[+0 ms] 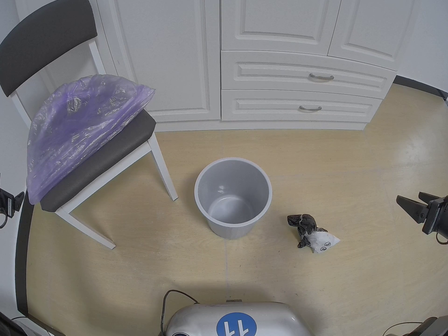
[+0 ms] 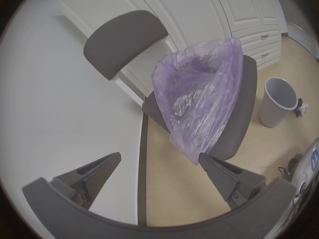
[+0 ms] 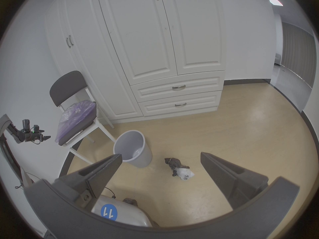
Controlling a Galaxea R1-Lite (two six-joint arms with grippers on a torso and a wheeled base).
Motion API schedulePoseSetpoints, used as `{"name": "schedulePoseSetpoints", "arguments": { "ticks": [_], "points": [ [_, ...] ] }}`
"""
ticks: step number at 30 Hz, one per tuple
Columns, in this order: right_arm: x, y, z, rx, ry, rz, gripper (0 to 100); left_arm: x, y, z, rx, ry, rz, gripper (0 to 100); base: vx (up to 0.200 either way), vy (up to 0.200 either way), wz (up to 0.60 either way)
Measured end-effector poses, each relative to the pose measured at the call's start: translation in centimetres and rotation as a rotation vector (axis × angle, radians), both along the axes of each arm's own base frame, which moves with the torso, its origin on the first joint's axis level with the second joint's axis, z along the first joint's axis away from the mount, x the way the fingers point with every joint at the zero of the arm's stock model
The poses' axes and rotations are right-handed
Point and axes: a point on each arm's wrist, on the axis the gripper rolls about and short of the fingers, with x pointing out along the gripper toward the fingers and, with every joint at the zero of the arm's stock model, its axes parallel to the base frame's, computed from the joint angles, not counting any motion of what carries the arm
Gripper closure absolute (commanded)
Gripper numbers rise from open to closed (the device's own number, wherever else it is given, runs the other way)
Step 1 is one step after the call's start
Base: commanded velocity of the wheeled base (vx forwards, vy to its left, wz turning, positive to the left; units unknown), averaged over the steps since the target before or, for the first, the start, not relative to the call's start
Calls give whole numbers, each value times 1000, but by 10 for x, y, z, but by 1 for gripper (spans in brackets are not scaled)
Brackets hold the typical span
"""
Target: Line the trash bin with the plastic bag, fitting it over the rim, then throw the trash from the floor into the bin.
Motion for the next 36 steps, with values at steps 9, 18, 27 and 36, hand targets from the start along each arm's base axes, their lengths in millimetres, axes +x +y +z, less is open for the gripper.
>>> {"name": "schedulePoseSetpoints", "arguments": {
  "ticks": [9,18,27,36],
  "points": [
    [6,1,-4,9,32,6,0,12,9,-29,-46,55,-13,0,0,0,0],
    [7,7,-10,8,60,49,0,14,8,-39,-62,80,-21,0,0,0,0],
    [9,8,-13,5,75,52,0,24,11,-42,-64,71,-33,0,0,0,0],
    [9,8,-13,5,75,52,0,48,26,-44,16,-53,-35,0,0,0,0]
  ]
}}
